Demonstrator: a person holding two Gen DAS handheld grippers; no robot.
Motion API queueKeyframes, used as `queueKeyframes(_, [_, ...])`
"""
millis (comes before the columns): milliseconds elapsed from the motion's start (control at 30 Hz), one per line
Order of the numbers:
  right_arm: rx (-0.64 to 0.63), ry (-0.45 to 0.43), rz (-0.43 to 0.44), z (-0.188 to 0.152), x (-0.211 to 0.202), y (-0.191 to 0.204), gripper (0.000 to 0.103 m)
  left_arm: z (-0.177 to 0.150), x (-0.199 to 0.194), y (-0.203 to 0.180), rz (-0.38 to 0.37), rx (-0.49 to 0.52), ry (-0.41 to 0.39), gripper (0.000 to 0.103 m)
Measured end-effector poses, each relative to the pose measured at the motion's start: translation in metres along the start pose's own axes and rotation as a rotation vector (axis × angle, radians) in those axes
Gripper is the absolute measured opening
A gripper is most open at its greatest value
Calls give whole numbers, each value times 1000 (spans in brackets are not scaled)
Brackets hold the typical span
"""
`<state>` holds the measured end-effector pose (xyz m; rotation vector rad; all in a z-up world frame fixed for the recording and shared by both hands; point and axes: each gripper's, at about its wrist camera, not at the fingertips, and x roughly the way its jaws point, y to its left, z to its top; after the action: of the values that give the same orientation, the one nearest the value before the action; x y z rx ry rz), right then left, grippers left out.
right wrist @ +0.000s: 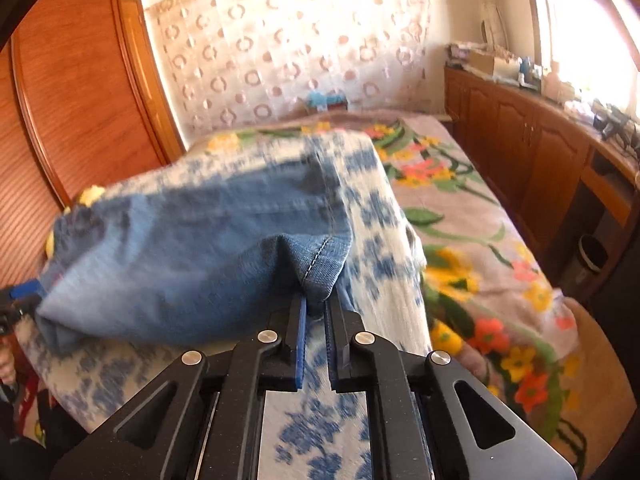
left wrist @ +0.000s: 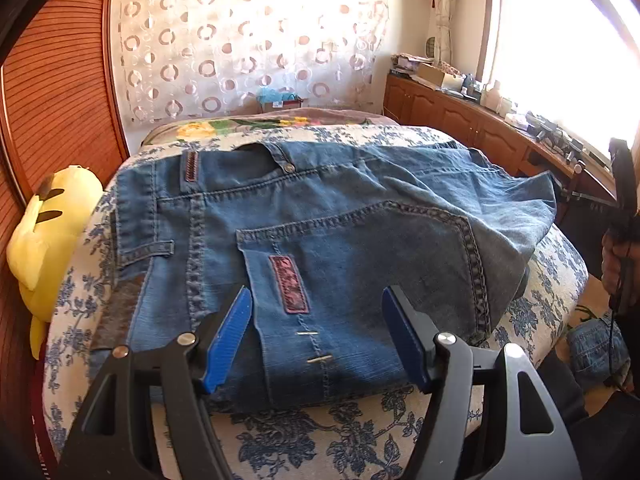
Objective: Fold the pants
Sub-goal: 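Lift the leg hem with the right gripper and fold it over toward the waistband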
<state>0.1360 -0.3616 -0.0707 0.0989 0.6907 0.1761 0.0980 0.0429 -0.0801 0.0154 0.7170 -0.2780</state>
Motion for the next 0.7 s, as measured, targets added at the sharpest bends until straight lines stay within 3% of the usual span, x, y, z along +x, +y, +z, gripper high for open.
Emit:
queueKeyframes(300, [-74, -109, 95, 50, -9, 62, 4, 7, -15, 20, 43, -25, -37, 67])
queueKeyframes(700, [-222, -127, 290, 80, 9, 184, 2, 2, -35, 65, 111, -97, -74, 68])
